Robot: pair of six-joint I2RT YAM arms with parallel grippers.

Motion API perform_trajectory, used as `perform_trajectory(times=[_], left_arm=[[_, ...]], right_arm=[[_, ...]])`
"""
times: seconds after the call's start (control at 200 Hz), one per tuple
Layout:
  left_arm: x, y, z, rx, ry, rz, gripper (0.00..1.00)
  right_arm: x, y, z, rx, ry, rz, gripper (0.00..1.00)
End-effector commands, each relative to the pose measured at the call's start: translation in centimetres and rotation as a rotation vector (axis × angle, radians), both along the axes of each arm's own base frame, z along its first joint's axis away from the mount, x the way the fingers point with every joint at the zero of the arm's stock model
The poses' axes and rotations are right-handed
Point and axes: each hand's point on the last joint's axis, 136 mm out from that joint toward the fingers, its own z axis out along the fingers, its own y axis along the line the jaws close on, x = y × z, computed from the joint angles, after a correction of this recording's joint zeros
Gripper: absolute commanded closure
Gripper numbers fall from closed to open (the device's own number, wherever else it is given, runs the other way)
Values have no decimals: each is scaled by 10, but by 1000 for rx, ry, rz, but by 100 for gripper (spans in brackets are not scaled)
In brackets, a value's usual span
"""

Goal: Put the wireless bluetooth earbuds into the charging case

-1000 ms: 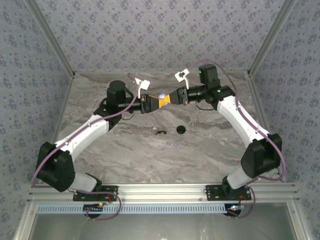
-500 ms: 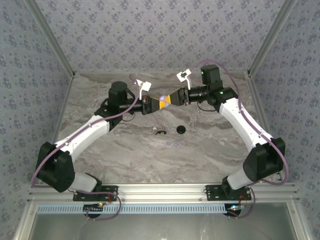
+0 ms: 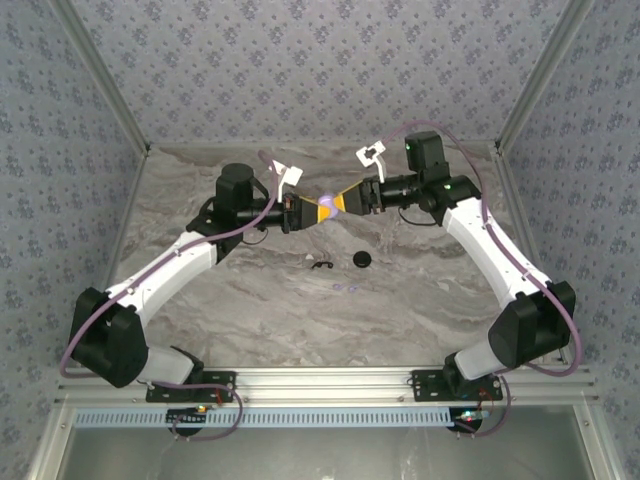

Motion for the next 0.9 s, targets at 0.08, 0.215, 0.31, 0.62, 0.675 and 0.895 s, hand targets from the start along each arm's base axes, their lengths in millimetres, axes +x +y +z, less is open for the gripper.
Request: perform_trajectory(times=[0.08, 0.215, 0.31, 0.62, 0.675, 0.895], left_arm=[[-1, -2, 30, -30, -83, -24, 88], [8, -4, 25, -21, -153, -8, 84], [13, -3, 16, -4, -258, 12, 84], [19, 1, 2, 4, -462, 56, 83], [19, 2, 0, 10, -476, 58, 83], [16, 3, -2, 1, -510, 56, 84]], right_arm=[[-4, 4, 1, -12, 0, 28, 56], [0, 3, 1, -26, -8, 0, 55], [3, 2, 0, -48, -16, -31, 54], [6, 0, -12, -124, -19, -84, 50], [6, 0, -12, -130, -21, -87, 50], [9, 1, -18, -159, -20, -98, 49]])
